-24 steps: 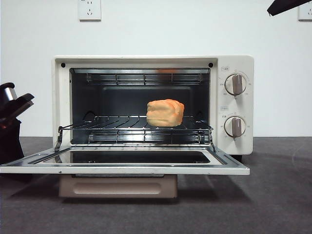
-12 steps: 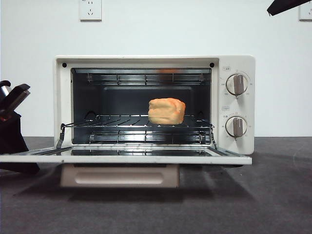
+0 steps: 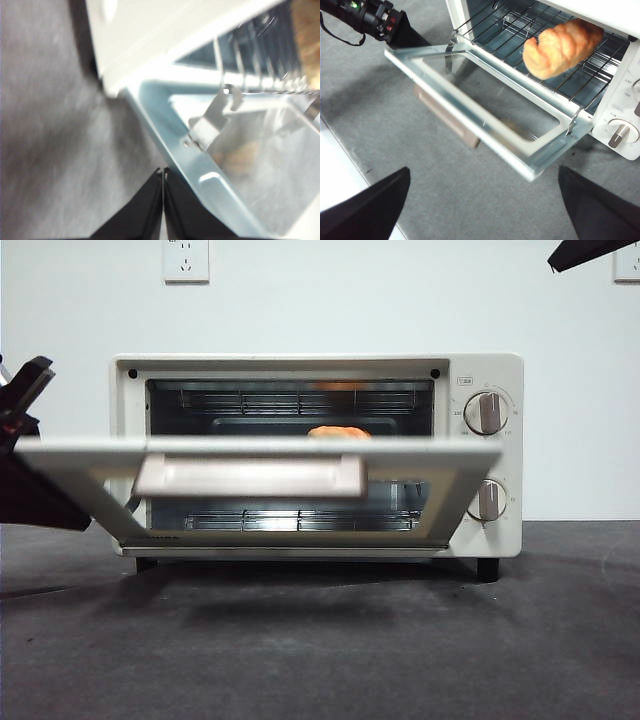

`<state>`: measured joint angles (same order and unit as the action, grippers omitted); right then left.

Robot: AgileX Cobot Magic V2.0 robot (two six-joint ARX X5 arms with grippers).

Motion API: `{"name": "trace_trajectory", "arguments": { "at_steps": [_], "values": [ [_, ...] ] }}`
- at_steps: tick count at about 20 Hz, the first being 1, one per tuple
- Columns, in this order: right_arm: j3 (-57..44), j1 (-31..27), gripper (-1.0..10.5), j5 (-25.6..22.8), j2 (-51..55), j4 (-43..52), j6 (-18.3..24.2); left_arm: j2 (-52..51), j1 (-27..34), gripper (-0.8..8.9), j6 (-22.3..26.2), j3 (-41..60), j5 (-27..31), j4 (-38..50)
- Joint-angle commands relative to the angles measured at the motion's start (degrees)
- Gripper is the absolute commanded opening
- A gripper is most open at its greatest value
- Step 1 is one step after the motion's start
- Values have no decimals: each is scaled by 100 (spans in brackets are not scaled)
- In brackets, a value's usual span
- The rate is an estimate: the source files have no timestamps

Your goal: The left arm flap open the oven, the right arm pick bread and place it into oven, the left arm flap close the oven

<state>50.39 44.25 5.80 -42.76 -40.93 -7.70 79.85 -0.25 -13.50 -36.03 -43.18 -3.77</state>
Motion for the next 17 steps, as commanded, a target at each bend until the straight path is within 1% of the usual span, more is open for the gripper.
{"name": "trace_trajectory", "arguments": {
  "at_steps": [1,3,13,17],
  "values": [
    [55,39,473,-22,-20,59,-70,-22,-61,12,-275,-79,-378,474],
    [55,39,473,-22,-20,59,-85,-24,-61,12,-396,-79,-382,667],
    [55,39,473,-24,-20,59,-129,-118,63,12,-699,-79,-356,1615],
    [55,39,473,-28,-20,61,-133,-190,48,12,-695,-79,-358,1447]
  ]
}}
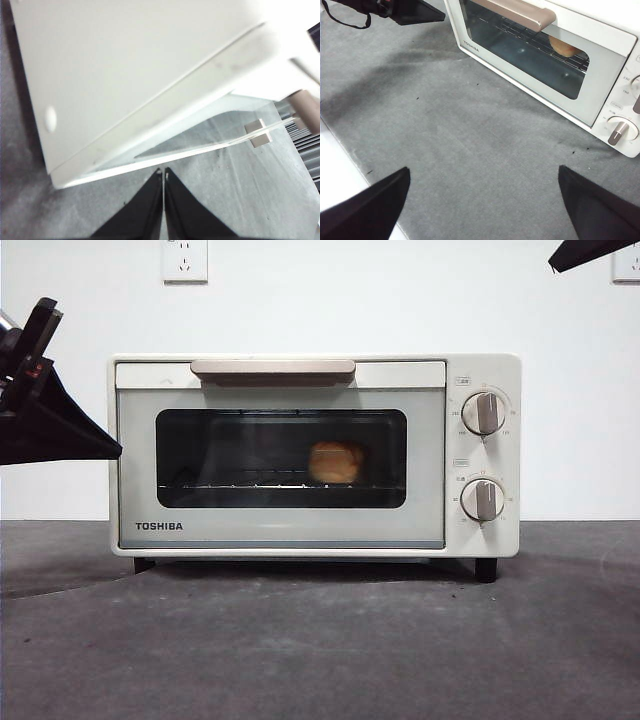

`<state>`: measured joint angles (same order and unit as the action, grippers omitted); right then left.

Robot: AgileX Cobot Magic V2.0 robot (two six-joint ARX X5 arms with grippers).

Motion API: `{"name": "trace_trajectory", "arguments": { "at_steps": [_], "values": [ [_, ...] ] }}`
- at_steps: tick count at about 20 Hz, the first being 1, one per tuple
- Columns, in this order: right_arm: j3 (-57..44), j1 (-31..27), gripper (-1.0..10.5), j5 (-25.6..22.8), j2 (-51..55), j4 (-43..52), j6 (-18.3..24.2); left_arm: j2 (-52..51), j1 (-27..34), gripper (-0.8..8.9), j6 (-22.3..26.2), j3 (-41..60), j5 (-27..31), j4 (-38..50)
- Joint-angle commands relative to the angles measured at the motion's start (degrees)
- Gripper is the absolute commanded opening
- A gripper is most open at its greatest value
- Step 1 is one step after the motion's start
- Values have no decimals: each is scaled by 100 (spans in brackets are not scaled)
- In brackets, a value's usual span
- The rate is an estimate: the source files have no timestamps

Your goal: The left arm flap open the oven, the right arm pick bread and place it into oven, the left arm flap close the oven

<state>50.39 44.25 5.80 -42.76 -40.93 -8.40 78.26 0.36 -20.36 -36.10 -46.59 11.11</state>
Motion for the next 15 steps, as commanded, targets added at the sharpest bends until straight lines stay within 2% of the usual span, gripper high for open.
{"name": "trace_trajectory", "arguments": {
  "at_steps": [1,4,9,15],
  "values": [
    [55,39,473,-61,-20,63,-63,-118,-35,12,20,-72,-15,-129],
    [55,39,473,-232,-22,98,-61,-527,-140,13,157,-72,144,-382],
    [55,39,473,-289,-22,219,-61,-1447,-389,13,492,-122,844,-1099],
    [55,39,473,-293,-24,369,-59,-2559,-787,13,1141,-601,1762,-2583]
  ]
}}
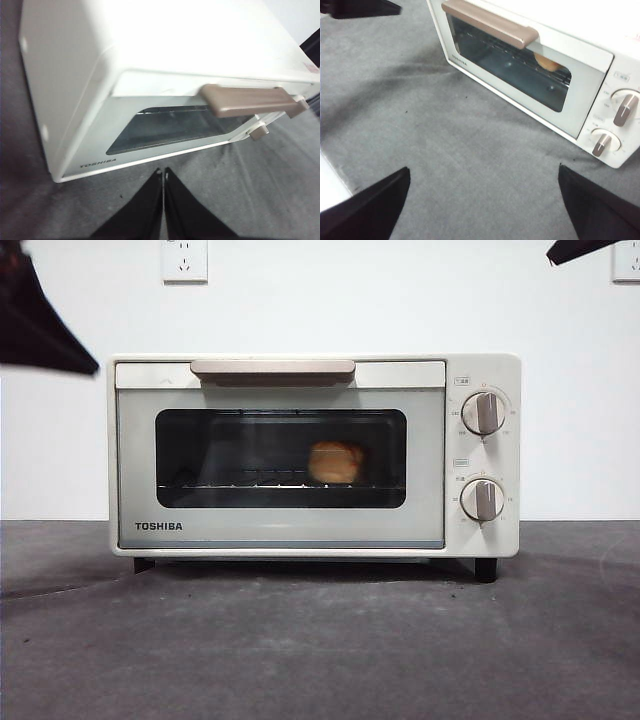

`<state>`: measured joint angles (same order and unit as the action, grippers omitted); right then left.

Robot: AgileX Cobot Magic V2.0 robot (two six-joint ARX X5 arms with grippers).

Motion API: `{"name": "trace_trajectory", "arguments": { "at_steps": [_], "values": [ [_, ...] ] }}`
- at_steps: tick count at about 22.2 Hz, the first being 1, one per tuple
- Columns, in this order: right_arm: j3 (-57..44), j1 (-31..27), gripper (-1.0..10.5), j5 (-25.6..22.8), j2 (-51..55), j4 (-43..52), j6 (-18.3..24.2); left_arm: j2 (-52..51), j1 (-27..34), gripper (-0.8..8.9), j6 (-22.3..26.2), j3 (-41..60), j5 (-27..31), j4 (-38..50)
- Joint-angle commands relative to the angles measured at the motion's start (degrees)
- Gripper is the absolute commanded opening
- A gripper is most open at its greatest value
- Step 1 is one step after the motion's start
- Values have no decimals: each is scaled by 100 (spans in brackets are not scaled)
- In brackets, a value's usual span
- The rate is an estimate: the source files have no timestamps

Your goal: The left arm flap open the oven, the right arm pick bread and place it into oven, the left arm flap close the oven

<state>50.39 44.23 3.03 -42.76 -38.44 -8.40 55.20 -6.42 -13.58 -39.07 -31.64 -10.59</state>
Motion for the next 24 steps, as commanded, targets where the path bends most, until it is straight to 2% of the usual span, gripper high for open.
{"name": "trace_trajectory", "arguments": {
  "at_steps": [1,8,14,18,24],
  "values": [
    [55,42,473,-15,-24,144,-61,-382,-168,13,533,-415,369,-643],
    [55,42,473,-31,-24,289,-61,-1080,-505,12,879,-1364,782,-2203],
    [55,42,473,-31,-24,289,-66,-1333,-614,12,1036,-1971,809,-3287],
    [55,42,473,-28,-24,286,-131,-1469,-636,12,1257,-2035,807,-3665],
    [55,42,473,-28,-24,286,-144,-1526,-636,12,1300,-2035,804,-3926]
  ]
}}
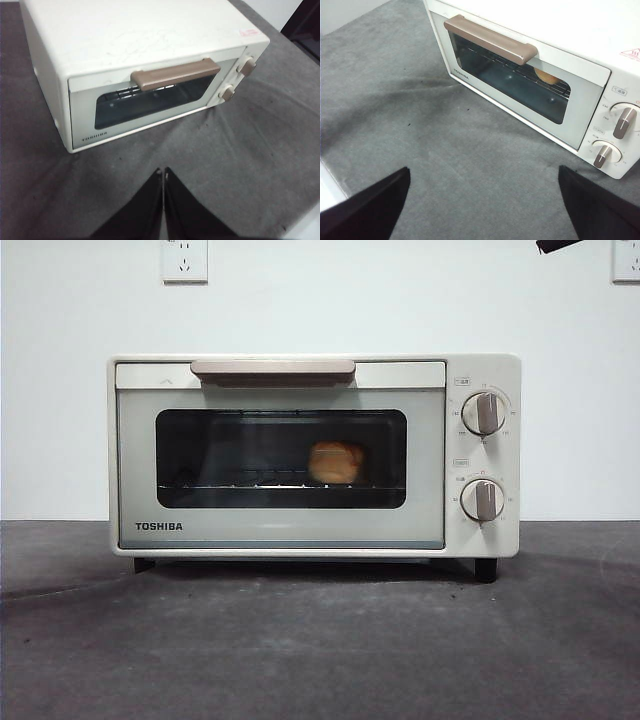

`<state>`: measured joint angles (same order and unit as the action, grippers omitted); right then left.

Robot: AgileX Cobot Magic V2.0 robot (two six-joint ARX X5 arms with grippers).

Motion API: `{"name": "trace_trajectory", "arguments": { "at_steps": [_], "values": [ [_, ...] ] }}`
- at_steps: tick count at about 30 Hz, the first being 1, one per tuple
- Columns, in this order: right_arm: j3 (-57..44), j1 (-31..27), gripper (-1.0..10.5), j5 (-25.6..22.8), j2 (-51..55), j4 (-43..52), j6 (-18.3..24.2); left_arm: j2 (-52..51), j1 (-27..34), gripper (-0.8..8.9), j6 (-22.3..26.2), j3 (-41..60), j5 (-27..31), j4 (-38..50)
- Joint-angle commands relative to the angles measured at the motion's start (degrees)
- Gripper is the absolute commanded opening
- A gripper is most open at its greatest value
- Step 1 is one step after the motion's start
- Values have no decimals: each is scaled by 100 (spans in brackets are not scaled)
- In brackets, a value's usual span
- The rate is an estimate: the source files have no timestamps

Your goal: The left arm flap open the oven, the right arm pick bread and place it into oven, the left arm flap close the oven

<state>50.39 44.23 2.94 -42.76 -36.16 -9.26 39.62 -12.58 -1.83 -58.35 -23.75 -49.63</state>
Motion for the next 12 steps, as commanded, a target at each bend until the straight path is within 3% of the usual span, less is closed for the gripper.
{"name": "trace_trajectory", "arguments": {
  "at_steps": [1,10,12],
  "values": [
    [55,42,473,-17,-24,59,-61,37,-20,12,129,-107,15,-50],
    [55,42,460,-20,-24,57,-81,37,-20,12,140,-107,15,-50],
    [55,42,333,-20,-24,55,-81,37,-20,12,138,-107,15,-50]
  ]
}}
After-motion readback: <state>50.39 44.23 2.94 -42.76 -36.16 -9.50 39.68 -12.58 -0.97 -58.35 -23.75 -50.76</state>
